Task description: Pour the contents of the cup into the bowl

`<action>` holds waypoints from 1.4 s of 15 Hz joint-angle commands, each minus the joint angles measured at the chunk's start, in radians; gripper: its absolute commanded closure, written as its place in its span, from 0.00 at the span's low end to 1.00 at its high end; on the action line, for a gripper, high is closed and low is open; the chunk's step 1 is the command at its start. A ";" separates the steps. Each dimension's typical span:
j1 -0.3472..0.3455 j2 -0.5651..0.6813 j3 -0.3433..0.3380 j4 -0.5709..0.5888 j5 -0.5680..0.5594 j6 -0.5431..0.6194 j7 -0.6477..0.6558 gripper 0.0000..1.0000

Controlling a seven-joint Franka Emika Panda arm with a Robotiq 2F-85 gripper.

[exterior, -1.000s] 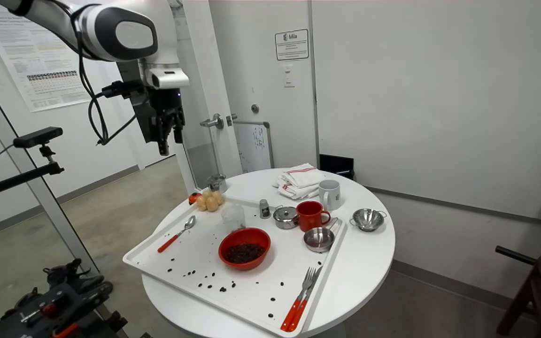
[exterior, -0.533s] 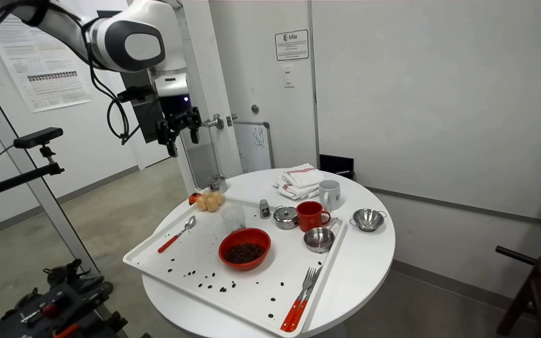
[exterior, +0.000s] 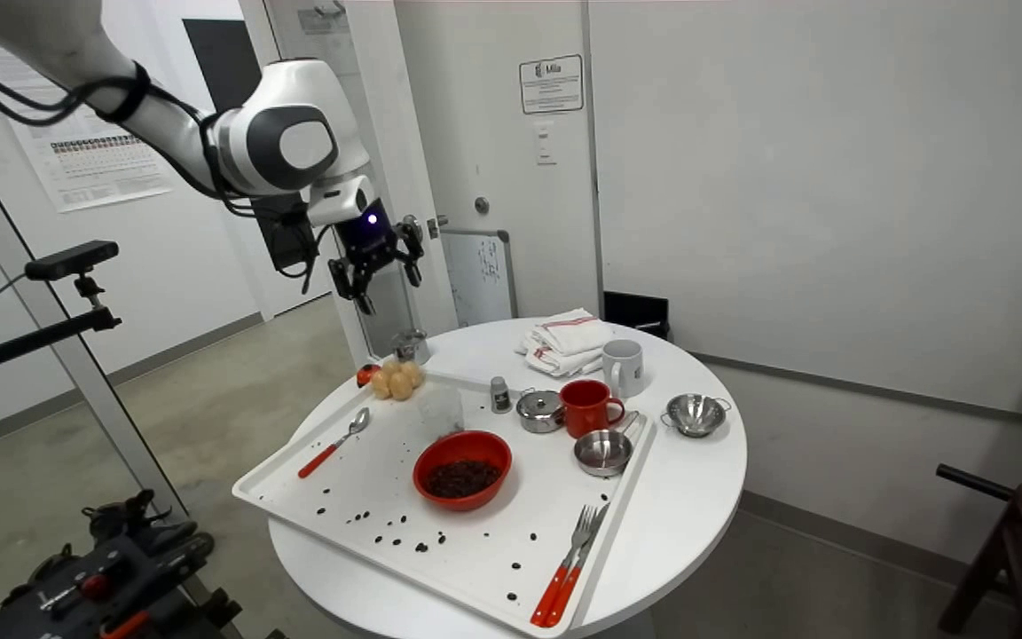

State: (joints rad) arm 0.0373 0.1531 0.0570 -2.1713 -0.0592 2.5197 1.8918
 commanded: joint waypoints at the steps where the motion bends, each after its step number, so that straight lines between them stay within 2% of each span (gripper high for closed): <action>1: 0.030 0.018 -0.035 0.009 -0.025 0.008 0.041 0.00; 5: 0.038 0.043 -0.048 0.031 -0.045 0.012 0.077 0.00; 6: 0.067 0.065 -0.078 0.055 -0.111 -0.011 0.228 0.00; 9: 0.106 0.115 -0.118 0.084 -0.185 0.008 0.450 0.00; 10: 0.144 0.132 -0.151 0.093 -0.192 0.009 0.519 0.00; 12: 0.183 0.170 -0.173 0.118 -0.200 0.012 0.653 0.00; 13: 0.178 0.192 -0.155 0.136 -0.198 0.010 0.721 0.00; 15: 0.208 0.236 -0.162 0.172 -0.195 0.025 0.850 0.00; 16: 0.333 0.268 -0.342 0.225 -0.044 0.024 0.720 0.00; 17: 0.362 0.303 -0.376 0.251 -0.007 0.033 0.729 0.00; 21: 0.604 0.480 -0.685 0.349 0.273 0.055 0.709 0.00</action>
State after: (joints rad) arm 0.4771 0.4801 -0.4324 -1.9200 0.0438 2.5554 2.6001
